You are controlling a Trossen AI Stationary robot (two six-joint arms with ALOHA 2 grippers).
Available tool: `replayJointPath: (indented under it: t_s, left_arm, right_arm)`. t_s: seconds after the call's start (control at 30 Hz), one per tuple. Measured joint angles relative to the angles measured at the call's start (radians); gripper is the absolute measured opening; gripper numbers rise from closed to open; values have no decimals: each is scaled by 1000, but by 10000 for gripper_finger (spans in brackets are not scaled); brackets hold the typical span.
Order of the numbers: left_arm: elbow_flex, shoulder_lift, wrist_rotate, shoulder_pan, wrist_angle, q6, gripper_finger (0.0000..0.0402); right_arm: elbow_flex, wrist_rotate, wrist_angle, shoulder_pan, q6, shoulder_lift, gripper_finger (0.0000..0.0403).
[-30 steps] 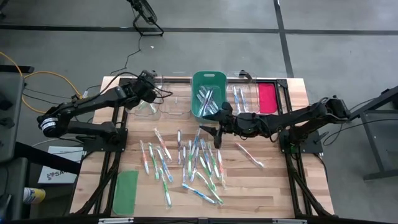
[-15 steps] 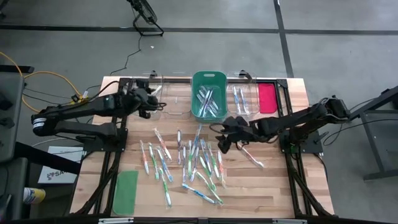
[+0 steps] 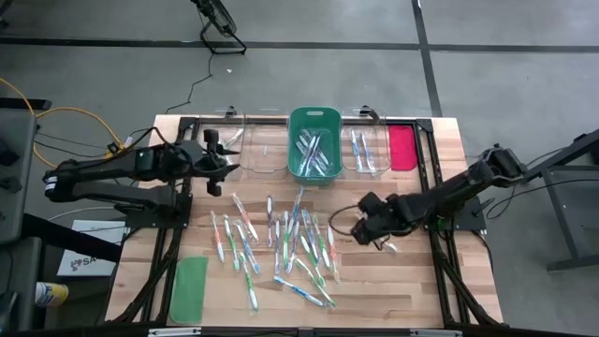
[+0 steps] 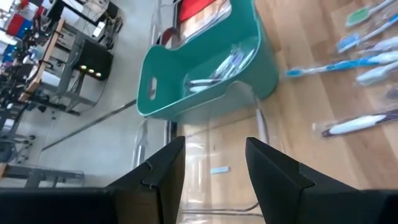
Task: Pick & Place Toothbrushes
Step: Put the orange toothbrush into the middle transparent bin
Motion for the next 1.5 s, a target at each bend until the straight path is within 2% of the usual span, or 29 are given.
replayJointPath:
  t_s: [0.13, 0.4, 0.8, 0.97, 1.2, 1.3, 1.5]
  left_arm:
    - [0, 1, 18, -29, 0, -55, 163]
    - [-1, 4, 137, -72, -13, -283, 163]
    - [-78, 4, 150, -87, 8, -294, 163]
    - [-110, 4, 150, -87, 23, -295, 163]
    - [-121, 4, 149, -87, 26, -298, 163]
    - [-121, 4, 148, -87, 26, -298, 163]
    - [-121, 4, 146, -87, 53, -298, 163]
  right_arm:
    - [-34, -37, 27, 67, 80, 40, 199]
    - [-46, -48, 37, 163, 219, 130, 199]
    - [-42, -73, 40, 178, 254, 274, 194]
    - [-42, -71, 44, 177, 253, 276, 141]
    - [-44, -55, 55, 177, 252, 278, 22]
    - [-48, -10, 63, 179, 257, 265, 15]
    - [-48, 203, 167, 177, 194, 164, 12]
